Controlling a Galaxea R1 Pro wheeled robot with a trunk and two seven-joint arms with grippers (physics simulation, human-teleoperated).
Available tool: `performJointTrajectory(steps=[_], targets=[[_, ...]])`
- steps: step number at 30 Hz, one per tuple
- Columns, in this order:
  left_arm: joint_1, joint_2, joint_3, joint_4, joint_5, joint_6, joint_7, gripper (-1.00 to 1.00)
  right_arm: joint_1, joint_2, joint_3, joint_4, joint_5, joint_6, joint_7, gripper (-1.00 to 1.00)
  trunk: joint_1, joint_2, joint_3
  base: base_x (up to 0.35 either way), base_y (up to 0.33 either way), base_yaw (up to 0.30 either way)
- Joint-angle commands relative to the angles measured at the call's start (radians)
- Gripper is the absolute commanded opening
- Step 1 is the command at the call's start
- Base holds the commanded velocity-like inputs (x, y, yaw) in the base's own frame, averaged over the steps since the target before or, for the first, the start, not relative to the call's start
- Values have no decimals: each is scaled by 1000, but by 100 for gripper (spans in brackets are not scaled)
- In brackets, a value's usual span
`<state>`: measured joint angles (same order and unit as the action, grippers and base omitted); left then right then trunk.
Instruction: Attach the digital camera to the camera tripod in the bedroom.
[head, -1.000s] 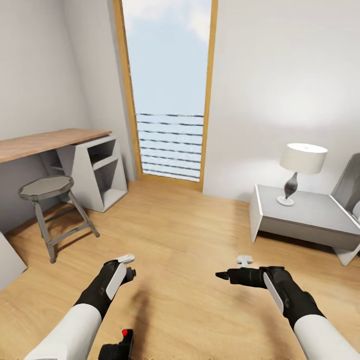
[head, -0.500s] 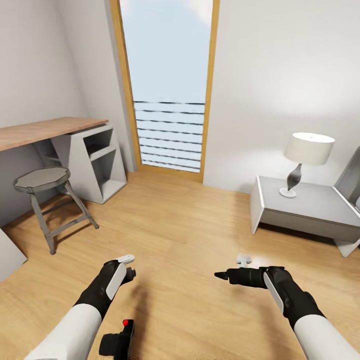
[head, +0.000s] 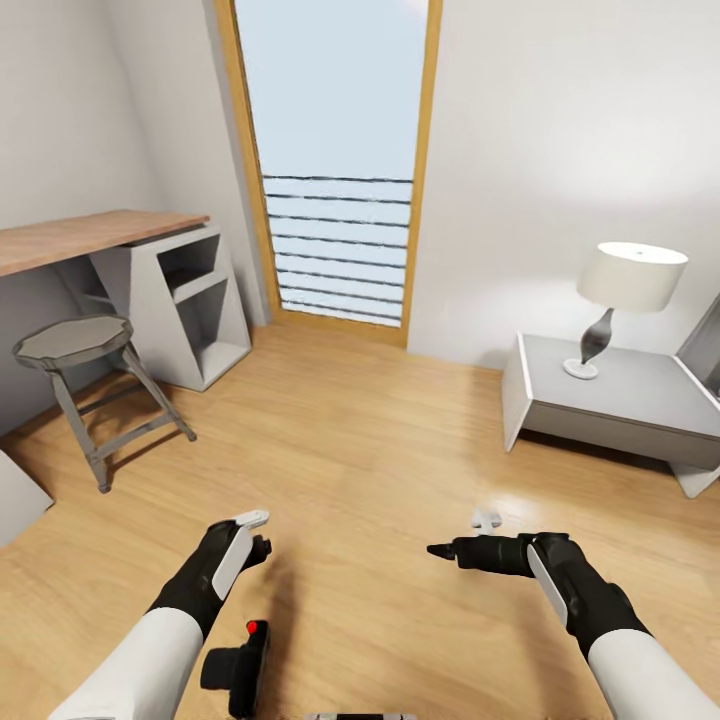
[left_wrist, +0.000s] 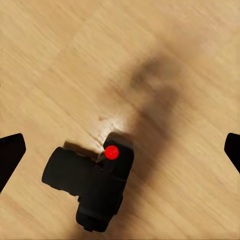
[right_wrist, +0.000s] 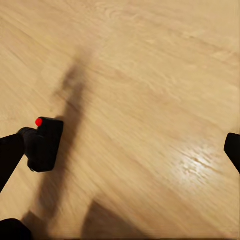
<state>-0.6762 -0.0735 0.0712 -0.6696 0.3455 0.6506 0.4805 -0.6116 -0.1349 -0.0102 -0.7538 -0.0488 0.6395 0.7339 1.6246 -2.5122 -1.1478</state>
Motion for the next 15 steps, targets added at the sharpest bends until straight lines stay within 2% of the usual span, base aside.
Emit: performJointTrajectory(steps=[1, 15], targets=[[0, -1, 2, -1, 11, 2, 8, 100, 0, 0, -1, 0, -5, 8, 1, 100, 0, -1, -5, 0, 0, 0], [0, 0, 1, 12, 11, 1, 3, 100, 0, 0, -3, 1, -13, 8, 2, 100, 6, -4, -59, 0, 0, 0]])
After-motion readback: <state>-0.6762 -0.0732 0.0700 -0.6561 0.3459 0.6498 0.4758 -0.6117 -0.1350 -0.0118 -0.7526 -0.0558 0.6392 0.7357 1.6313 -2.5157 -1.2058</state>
